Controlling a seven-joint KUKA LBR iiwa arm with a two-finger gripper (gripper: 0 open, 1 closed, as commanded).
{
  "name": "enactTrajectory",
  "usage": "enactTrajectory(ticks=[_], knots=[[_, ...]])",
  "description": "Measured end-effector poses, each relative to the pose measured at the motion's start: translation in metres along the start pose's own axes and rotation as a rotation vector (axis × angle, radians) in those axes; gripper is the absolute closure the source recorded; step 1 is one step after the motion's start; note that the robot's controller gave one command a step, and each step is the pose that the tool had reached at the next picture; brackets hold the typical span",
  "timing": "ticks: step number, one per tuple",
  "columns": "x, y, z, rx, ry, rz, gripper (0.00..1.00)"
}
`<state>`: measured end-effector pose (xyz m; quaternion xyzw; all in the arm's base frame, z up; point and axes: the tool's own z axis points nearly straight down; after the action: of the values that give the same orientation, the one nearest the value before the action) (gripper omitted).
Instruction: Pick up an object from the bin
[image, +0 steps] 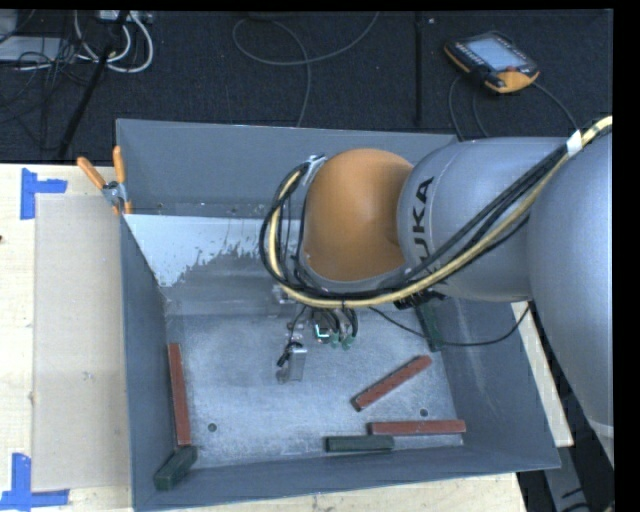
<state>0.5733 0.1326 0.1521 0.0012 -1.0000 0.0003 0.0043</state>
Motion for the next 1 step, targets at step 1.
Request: enactTrajectory(ticks=[1], knots=[[-0.0019,-0.0004,-0.0041,-0.001,-0.007,0.003,0.00]])
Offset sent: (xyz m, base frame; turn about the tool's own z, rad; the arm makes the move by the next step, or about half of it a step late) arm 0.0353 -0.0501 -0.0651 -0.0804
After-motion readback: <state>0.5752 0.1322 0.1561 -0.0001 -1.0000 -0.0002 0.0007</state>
